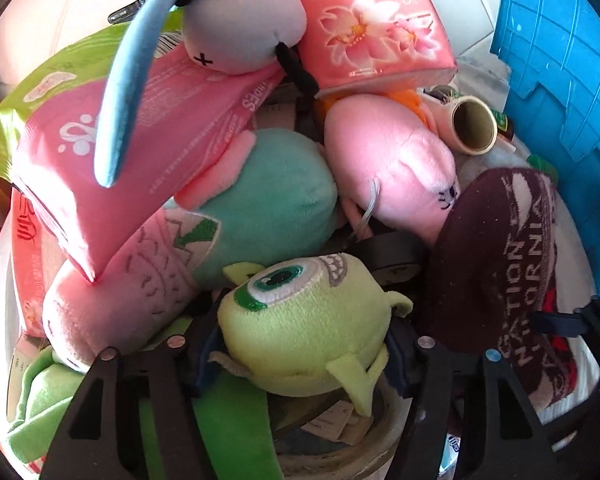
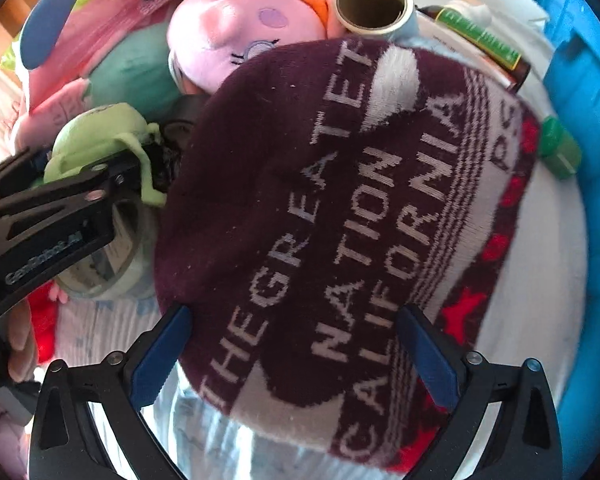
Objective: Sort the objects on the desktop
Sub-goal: 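Grasp the green one-eyed plush with the left tool while the right tool grasps the maroon hat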
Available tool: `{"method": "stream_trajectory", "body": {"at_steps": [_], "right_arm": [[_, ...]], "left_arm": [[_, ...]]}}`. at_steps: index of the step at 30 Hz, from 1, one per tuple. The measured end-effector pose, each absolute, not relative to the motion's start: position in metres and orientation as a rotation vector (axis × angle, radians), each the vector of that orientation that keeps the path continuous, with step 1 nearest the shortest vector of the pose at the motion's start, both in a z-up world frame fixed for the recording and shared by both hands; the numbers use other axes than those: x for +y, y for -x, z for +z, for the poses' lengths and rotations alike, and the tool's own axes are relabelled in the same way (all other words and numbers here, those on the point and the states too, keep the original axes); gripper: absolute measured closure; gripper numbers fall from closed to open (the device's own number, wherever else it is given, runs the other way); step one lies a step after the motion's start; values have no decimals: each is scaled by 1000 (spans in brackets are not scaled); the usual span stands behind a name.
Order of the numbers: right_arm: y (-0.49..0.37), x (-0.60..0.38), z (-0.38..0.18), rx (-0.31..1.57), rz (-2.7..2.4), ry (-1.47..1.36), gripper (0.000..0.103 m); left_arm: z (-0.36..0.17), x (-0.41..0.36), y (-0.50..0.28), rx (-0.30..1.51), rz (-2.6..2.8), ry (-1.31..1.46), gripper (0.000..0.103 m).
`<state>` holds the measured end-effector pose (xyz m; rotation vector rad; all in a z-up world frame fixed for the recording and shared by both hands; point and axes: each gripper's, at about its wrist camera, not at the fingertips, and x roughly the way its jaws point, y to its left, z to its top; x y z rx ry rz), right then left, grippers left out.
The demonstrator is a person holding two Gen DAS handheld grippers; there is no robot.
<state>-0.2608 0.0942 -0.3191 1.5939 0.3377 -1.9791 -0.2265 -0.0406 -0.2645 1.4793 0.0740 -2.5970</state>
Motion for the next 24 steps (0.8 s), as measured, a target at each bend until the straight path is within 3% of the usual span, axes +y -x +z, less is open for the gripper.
{"method": "stream_trajectory", "body": {"at_steps": [3, 5, 7, 13, 24], "right_arm": [[265, 96, -319, 331, -1981, -1577, 2], [263, 94, -315, 330, -1974, -1549, 18], [259, 93, -305, 274, -1939, -1510, 65], [248, 102, -272, 296, -2008, -1409, 93], [201, 127, -170, 271, -2174, -1070, 97]], "left_arm": [[-259, -42, 221, 103, -2619, -1475, 41], [-252, -42, 215, 125, -2633, -1463, 41], [-242, -41, 207, 132, -2652, -1434, 41], [-198, -45, 174, 123, -2700, -1292, 41], [-125, -27, 119, 104, -2781, -1039, 41]]}}
